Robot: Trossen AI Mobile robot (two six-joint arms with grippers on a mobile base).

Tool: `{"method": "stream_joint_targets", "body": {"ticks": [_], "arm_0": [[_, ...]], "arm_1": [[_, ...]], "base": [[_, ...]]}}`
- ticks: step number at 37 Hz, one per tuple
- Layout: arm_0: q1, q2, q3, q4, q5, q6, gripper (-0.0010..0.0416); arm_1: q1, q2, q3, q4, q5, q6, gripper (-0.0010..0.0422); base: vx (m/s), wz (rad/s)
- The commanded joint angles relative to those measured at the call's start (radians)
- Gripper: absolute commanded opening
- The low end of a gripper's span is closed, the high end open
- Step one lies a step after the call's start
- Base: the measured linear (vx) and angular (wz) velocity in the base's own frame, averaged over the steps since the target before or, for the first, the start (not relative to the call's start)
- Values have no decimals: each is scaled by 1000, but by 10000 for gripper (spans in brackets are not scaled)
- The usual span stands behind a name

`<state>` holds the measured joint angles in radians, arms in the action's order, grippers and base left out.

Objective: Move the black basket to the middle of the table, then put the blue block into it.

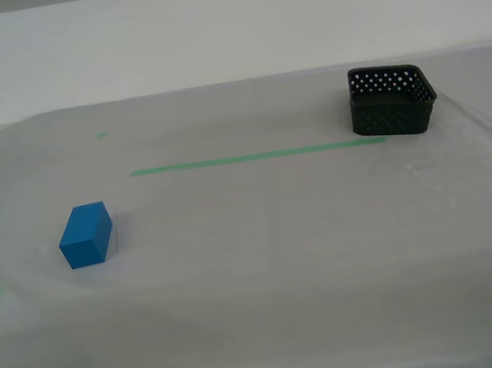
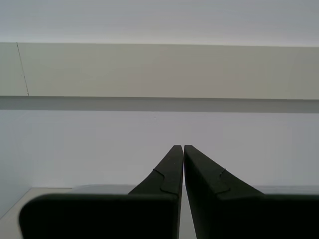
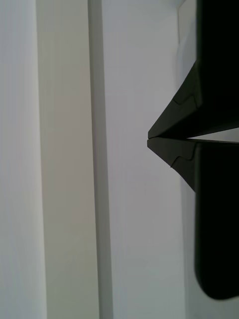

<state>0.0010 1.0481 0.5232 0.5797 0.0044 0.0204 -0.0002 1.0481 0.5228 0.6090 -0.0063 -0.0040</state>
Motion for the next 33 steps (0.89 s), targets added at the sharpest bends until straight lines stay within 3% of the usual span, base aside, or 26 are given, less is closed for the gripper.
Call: {"method": "stream_joint_targets", "body": {"ticks": [1,15,28,33], "arm_0": [[0,0,1,-21,-1,16,-1],[0,0,4,-81,0,65,-1],[0,2,124,-322,0,90,-1],[0,2,163,-422,0,140,-1]], "arm_1": [[0,0,0,6,-1,2,0],[0,0,0,6,-1,2,0],[0,0,0,6,-1,2,0],[0,0,0,6,-1,2,0]], "base": [[0,0],[0,0],[0,0],[0,0]]}}
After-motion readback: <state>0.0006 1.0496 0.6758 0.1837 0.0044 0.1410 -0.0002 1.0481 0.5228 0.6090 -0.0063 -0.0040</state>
